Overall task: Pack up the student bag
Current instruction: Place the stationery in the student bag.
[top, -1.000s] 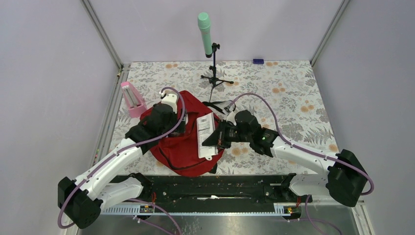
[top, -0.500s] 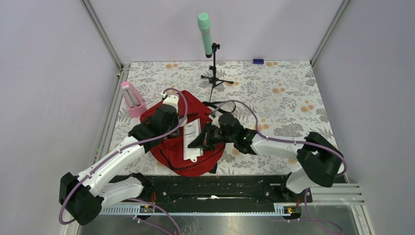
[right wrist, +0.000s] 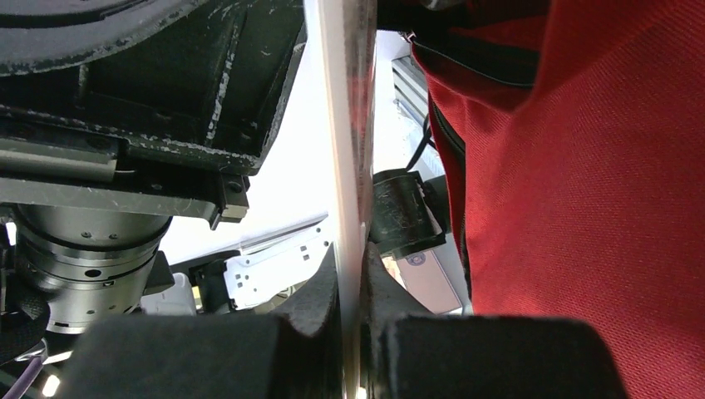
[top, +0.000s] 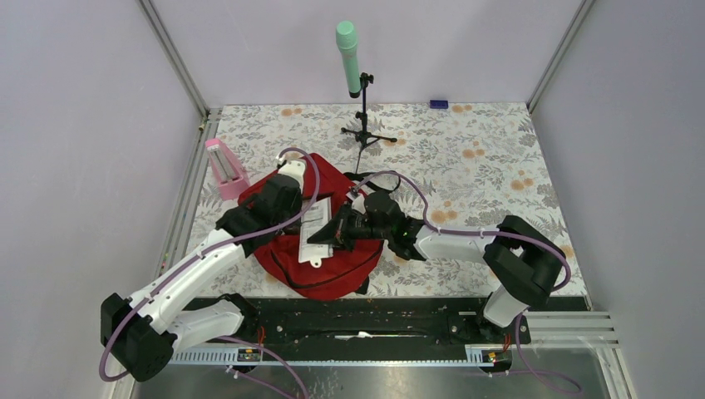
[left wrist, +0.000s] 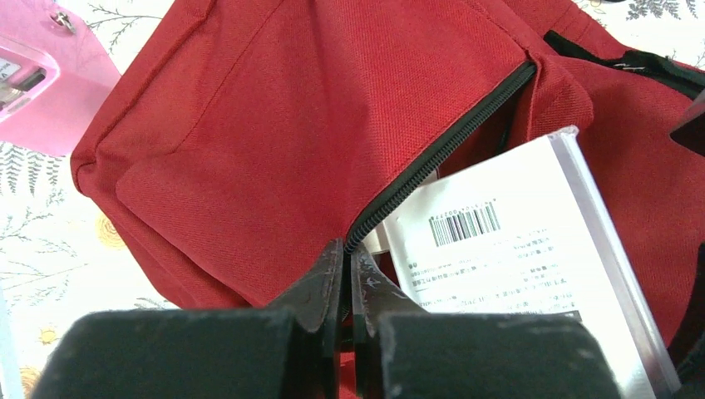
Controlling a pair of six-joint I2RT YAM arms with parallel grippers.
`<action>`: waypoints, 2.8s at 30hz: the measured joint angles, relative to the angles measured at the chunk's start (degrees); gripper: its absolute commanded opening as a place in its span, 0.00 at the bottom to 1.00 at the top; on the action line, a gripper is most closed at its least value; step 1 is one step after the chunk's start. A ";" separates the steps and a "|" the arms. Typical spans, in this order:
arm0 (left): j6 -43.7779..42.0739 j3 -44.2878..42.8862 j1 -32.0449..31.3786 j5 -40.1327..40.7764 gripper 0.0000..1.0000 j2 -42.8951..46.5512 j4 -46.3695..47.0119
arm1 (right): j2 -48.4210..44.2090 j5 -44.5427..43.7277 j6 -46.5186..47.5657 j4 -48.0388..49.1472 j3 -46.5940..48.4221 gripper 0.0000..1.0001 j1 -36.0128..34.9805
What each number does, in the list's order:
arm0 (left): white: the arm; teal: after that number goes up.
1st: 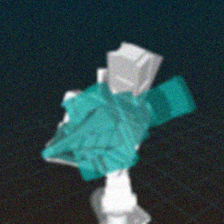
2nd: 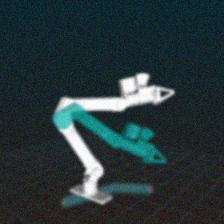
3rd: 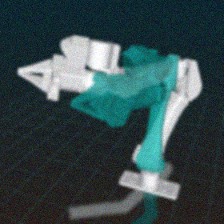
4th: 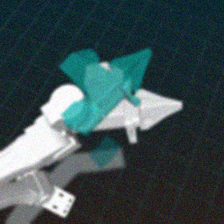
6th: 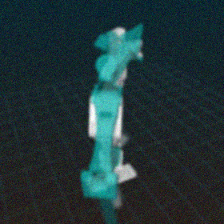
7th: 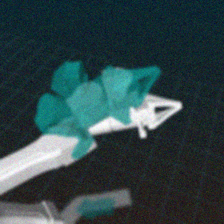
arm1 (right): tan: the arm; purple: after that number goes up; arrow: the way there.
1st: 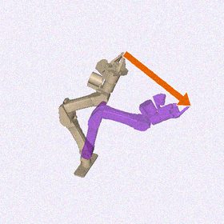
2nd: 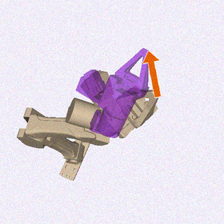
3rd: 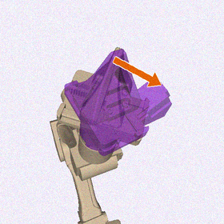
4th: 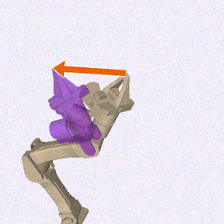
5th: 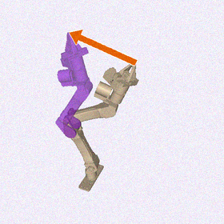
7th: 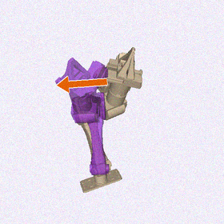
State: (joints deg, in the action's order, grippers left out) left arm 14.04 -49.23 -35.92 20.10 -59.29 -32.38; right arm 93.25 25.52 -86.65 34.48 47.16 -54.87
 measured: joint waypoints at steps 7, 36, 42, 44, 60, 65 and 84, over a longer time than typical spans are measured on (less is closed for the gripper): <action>-1.68 -2.19 0.02 -1.55 0.00 0.04 -2.14 | 0.02 -0.55 -1.01 0.50 0.76 0.00 0.00; -5.25 -4.52 0.07 -4.98 0.00 0.26 -3.72 | 9.14 -2.51 -2.49 4.72 6.19 0.00 -1.33; -5.25 -4.52 0.07 -5.42 0.00 1.44 -3.43 | 9.73 -5.84 -1.07 4.83 6.51 0.00 1.79; -5.25 -4.52 0.07 -5.55 0.00 1.49 -3.41 | 11.02 -7.34 -0.57 4.83 7.32 0.00 2.91; -5.22 -4.50 0.31 -8.04 0.00 1.49 -0.85 | 17.86 -20.61 3.19 6.08 15.23 0.00 3.34; -5.22 -4.50 0.39 -8.35 0.00 1.49 -0.39 | 21.42 -23.10 6.58 6.03 19.61 0.00 2.36; -5.22 -4.37 1.11 -8.24 0.00 1.60 0.83 | 24.44 -28.15 21.14 3.43 24.17 0.57 0.22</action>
State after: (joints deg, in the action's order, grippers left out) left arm 8.82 -53.60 -34.81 11.86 -57.69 -31.55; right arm 117.69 -2.63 -65.52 37.91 71.33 -54.65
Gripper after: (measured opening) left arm 0.013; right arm 0.507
